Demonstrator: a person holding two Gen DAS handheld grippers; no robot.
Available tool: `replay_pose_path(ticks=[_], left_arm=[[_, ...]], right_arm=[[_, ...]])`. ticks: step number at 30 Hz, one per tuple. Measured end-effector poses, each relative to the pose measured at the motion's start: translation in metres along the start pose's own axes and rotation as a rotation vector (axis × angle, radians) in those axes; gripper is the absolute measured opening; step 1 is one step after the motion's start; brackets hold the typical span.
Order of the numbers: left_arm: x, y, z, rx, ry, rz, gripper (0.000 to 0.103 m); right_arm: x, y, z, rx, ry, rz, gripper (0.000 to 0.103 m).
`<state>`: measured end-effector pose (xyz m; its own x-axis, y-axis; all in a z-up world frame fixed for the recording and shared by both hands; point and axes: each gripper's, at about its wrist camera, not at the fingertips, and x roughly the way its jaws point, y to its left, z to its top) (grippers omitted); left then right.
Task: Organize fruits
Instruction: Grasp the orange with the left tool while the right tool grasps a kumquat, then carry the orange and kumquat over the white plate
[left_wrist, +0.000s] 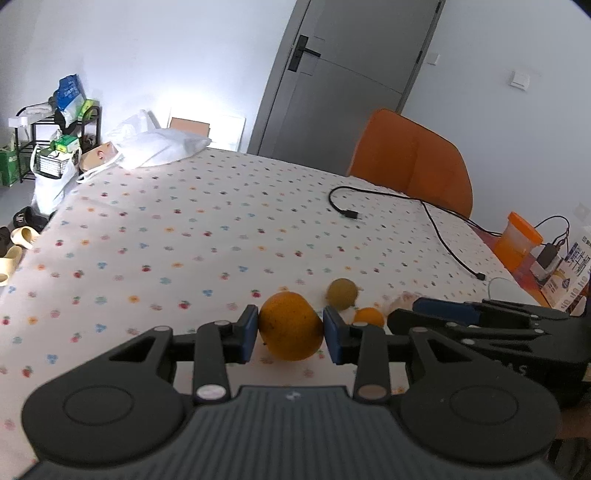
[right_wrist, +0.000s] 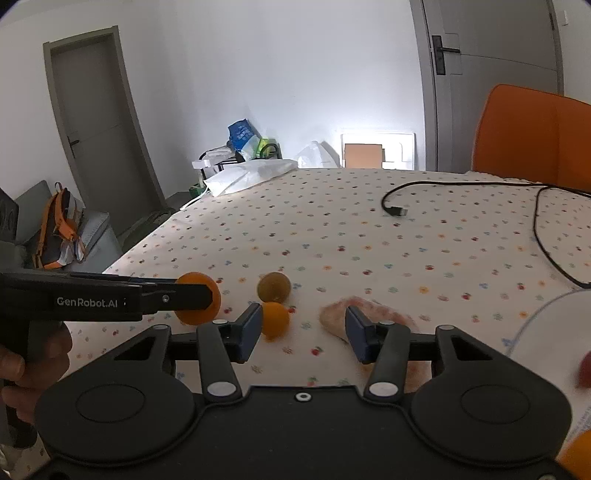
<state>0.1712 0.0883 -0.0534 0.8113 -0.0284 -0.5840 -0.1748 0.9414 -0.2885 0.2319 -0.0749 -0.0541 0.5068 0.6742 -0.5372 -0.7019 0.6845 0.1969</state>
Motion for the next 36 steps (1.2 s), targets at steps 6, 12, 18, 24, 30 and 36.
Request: replay_pose_path(ticks=[6,12,18,24,30,36], left_arm=[[-0.006,0.013,0.0,-0.022,-0.012,0.006,0.036],[-0.009,0.018,0.001,-0.025,-0.006,0.012,0.036],[-0.019,0.005,-0.001,-0.008,-0.027,-0.019,0.036],[-0.017,-0.015,-0.005,0.02,-0.016,-0.069,0.036],[-0.019,-0.046,-0.006,0.076,-0.015,-0.109,0.036],[-0.022,-0.081,-0.01,0.137,-0.018,-0.155,0.036]], right_arm=[[0.018,0.012,0.0,-0.016,0.033,0.01,0.043],[0.028,0.014,-0.003,-0.006,0.053,0.014,0.023],[0.007,0.014,-0.002,0.005,0.013,0.006,0.023],[-0.025,0.014,-0.002,0.005,-0.027,-0.032,0.023],[-0.062,-0.001,-0.009,0.053,-0.095,-0.084,0.023],[-0.095,-0.019,-0.019,0.085,-0.142,-0.134,0.023]])
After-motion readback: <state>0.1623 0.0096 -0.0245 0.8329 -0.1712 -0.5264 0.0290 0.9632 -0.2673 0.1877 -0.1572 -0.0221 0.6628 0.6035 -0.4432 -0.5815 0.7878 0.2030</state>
